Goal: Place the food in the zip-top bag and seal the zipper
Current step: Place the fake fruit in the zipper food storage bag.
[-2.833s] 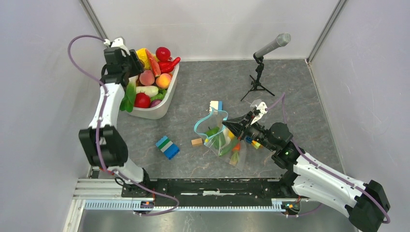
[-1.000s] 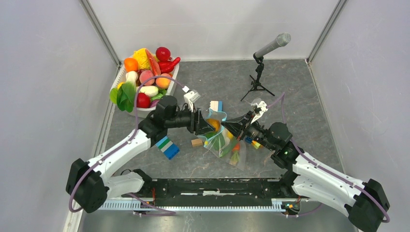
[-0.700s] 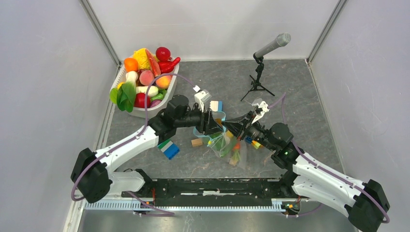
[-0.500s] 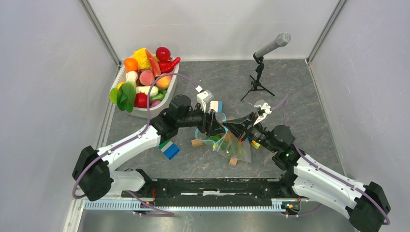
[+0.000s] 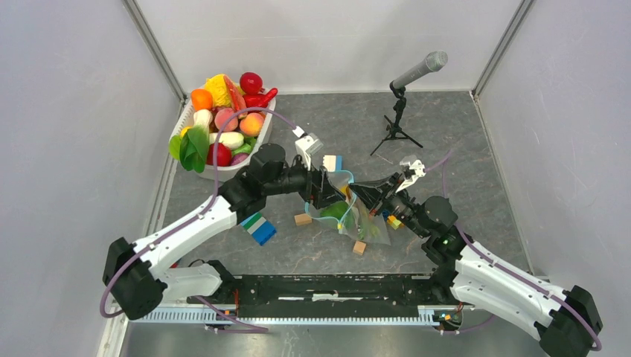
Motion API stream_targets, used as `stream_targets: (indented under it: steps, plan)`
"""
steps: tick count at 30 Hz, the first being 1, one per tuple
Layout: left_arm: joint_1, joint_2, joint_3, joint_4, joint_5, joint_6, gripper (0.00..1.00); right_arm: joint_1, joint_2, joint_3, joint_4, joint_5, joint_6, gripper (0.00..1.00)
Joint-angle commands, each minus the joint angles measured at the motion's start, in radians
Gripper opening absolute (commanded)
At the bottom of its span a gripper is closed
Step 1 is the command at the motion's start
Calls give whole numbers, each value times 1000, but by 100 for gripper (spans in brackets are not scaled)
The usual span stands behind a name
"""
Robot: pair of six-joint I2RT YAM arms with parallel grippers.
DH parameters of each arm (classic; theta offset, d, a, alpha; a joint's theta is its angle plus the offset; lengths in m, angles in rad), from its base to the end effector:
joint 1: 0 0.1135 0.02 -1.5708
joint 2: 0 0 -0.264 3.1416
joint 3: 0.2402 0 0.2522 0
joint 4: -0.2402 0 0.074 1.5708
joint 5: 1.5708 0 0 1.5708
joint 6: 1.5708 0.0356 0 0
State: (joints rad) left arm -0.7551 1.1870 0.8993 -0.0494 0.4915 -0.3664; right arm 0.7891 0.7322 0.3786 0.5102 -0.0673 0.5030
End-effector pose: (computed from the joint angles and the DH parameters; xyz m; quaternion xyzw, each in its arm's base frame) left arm 0.1869 -0.1990 0.3115 0.2909 0.7491 -0.4665 0.3696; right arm 0.1268 0.1312 0.2785 -0.1179 0.6390 0.4749 0.5935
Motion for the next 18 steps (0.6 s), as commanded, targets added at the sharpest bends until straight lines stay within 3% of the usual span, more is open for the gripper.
stream_targets:
  steps: [1, 5, 9, 18]
  plan:
    - [-6, -83, 116, -139, -231, 150, 94, -1, -24, 12, 17, 49, -23, 5]
    - [12, -93, 204, -234, -533, 260, 100, -1, -21, 16, 11, 47, -30, 5]
    - [87, -72, 287, -266, -687, 282, 100, 0, -20, 16, 8, 47, -32, 5]
    - [409, 54, 385, -207, -582, 196, 100, -1, -17, 22, -5, 47, -45, 5]
